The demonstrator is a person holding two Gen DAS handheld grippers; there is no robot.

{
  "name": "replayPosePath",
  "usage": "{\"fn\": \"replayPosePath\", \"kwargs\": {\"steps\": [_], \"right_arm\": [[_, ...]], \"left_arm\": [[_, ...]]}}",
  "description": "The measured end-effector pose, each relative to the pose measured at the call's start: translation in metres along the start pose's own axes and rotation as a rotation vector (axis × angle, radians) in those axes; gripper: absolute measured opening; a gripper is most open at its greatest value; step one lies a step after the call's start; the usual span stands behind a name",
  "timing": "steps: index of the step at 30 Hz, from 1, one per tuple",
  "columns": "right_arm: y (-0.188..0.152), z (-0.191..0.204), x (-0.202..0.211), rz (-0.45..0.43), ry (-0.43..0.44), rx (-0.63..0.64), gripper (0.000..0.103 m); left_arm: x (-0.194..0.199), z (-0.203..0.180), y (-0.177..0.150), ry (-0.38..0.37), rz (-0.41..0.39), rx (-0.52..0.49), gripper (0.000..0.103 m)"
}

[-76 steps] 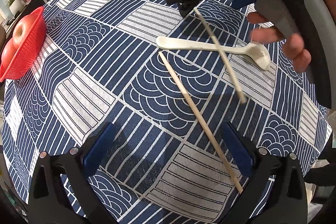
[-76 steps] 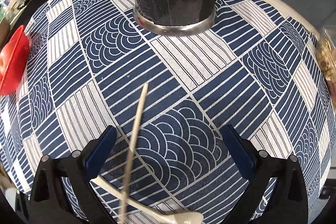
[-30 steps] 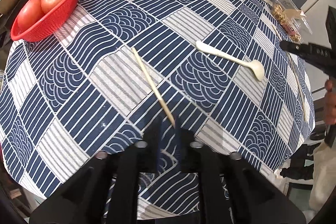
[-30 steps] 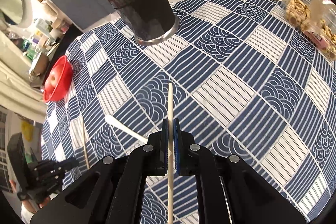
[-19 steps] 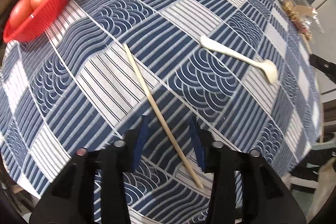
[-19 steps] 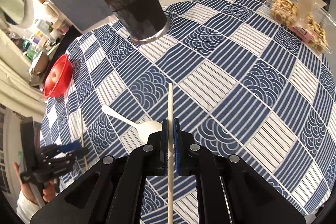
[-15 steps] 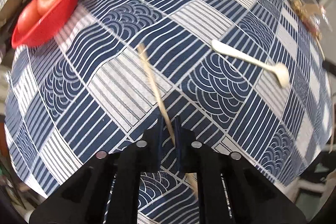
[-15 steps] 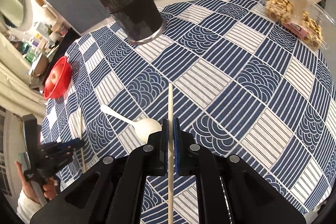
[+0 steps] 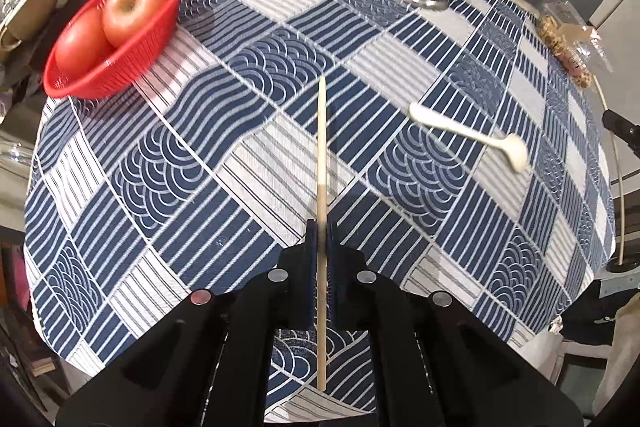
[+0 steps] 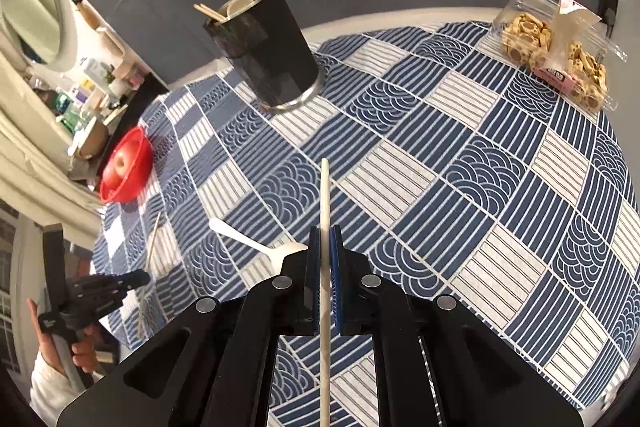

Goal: Organize utensils
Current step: 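Close the left tool on the other wooden chopstick, then lift both chopsticks and carry them over the black holder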

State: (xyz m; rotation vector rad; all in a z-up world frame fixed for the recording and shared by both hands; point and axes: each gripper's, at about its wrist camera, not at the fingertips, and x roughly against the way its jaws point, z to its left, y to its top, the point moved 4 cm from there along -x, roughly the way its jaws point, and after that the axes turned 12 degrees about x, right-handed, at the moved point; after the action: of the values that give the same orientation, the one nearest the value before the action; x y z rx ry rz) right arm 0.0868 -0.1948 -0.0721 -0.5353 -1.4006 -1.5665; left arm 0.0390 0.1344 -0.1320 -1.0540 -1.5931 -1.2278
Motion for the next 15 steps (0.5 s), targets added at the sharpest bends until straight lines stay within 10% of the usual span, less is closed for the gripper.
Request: {"fn": "replayPosePath", "kwargs": {"steps": [15], "right_arm": [[0.074,0.016,0.039,-0.197,0.046,0.036,0.005]], "left_arm": [[0.08,-0.035,0.084,-0.082,-0.215,-0.036,0.005]]}}
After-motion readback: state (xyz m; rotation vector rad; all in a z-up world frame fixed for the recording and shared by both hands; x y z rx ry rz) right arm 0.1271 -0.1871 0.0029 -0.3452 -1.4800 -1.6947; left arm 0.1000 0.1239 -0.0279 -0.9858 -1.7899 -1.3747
